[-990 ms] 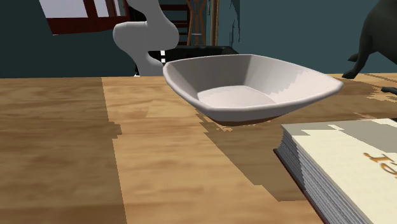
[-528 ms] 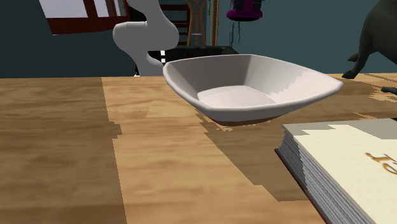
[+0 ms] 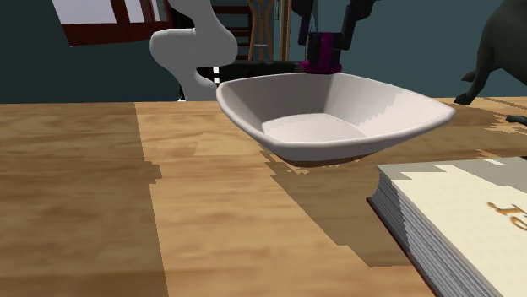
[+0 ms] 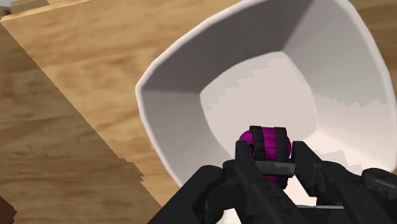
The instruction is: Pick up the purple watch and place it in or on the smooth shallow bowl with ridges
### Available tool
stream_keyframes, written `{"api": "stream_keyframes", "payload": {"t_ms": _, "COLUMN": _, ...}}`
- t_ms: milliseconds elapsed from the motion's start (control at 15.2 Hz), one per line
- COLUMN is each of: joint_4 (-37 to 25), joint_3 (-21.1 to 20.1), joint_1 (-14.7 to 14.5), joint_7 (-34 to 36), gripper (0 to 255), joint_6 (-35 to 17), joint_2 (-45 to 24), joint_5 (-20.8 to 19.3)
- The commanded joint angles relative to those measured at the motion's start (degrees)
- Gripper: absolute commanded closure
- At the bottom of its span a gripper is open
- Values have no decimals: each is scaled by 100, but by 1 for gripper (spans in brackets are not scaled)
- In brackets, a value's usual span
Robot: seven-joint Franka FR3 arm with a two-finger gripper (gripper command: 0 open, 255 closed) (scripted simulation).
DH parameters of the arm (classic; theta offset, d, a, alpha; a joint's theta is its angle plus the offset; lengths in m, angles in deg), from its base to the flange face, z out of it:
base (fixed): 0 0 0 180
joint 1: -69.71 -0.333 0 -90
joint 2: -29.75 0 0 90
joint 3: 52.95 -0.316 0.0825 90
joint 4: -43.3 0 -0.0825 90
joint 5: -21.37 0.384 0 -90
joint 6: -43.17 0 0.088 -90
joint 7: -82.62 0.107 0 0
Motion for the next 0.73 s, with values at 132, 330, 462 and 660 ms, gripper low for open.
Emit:
{"api": "stream_keyframes", "payload": {"t_ms": 132, "joint_4": 365, "joint_3": 6, "joint_1": 7, "joint_7": 30, "gripper": 255, "joint_6": -345, "joint_2": 23, "joint_5": 2}}
{"api": "stream_keyframes", "payload": {"t_ms": 330, "joint_4": 365, "joint_3": 6, "joint_1": 7, "joint_7": 30, "gripper": 255, "joint_6": -345, "joint_2": 23, "joint_5": 2}}
{"api": "stream_keyframes", "payload": {"t_ms": 462, "joint_4": 365, "joint_3": 6, "joint_1": 7, "joint_7": 30, "gripper": 255, "joint_6": -345, "joint_2": 23, "joint_5": 2}}
{"api": "stream_keyframes", "payload": {"t_ms": 660, "joint_4": 364, "joint_3": 6, "joint_1": 7, "joint_7": 30, "gripper": 255, "joint_6": -344, "joint_2": 22, "joint_5": 2}}
